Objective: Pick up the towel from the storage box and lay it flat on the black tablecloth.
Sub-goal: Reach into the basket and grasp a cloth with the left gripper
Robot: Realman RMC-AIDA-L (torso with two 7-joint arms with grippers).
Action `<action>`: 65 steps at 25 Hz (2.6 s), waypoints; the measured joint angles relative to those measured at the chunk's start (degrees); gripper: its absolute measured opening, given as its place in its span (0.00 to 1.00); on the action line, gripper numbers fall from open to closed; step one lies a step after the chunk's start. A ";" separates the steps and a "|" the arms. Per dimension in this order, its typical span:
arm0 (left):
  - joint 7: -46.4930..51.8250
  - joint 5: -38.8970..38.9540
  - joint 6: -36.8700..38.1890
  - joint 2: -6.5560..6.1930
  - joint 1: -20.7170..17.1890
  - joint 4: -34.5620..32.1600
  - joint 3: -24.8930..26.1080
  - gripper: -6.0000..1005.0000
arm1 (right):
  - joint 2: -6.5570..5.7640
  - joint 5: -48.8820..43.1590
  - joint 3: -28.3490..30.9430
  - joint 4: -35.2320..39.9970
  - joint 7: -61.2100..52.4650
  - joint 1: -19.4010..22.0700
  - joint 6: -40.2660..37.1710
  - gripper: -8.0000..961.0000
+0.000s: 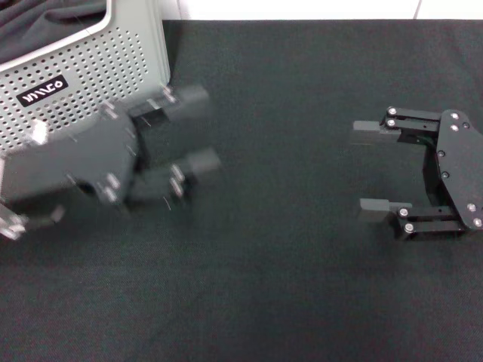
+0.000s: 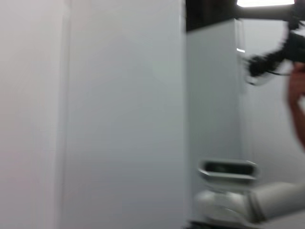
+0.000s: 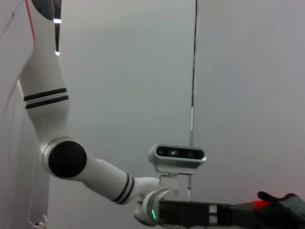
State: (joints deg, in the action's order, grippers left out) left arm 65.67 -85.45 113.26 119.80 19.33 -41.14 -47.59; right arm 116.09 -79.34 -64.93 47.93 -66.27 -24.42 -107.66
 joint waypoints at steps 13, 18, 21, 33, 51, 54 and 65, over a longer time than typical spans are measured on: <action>-2.44 0.87 -6.93 -0.23 -1.60 2.40 27.36 0.77 | -0.25 0.10 2.46 -0.61 1.64 1.86 1.23 0.75; -2.59 0.89 -8.66 -0.87 -2.62 1.84 32.74 0.77 | -0.35 0.10 2.49 -0.65 2.04 1.91 1.63 0.75; -3.04 0.96 -9.03 -0.97 -3.30 0.90 35.95 0.77 | -0.35 0.10 2.53 -0.65 2.24 1.76 1.69 0.75; -5.99 0.99 -15.32 -0.75 -3.22 -0.08 38.90 0.77 | -0.30 -0.14 2.44 -0.65 2.43 1.42 1.70 0.75; -9.96 0.06 -24.29 -0.02 -3.40 1.45 38.72 0.77 | -0.16 0.07 2.28 -0.64 2.55 1.93 1.16 0.75; -10.84 -0.25 -24.53 -0.04 -3.40 2.58 38.71 0.76 | -0.16 0.07 2.17 -0.64 2.69 1.92 1.09 0.75; -11.62 -1.04 -25.79 -0.15 -2.78 4.14 38.71 0.76 | -0.16 0.07 2.17 -0.67 2.73 2.09 1.05 0.75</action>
State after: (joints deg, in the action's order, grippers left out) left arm 54.05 -86.49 87.46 119.65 16.55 -37.00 -8.88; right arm 115.93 -79.27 -62.77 47.25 -63.54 -22.33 -106.61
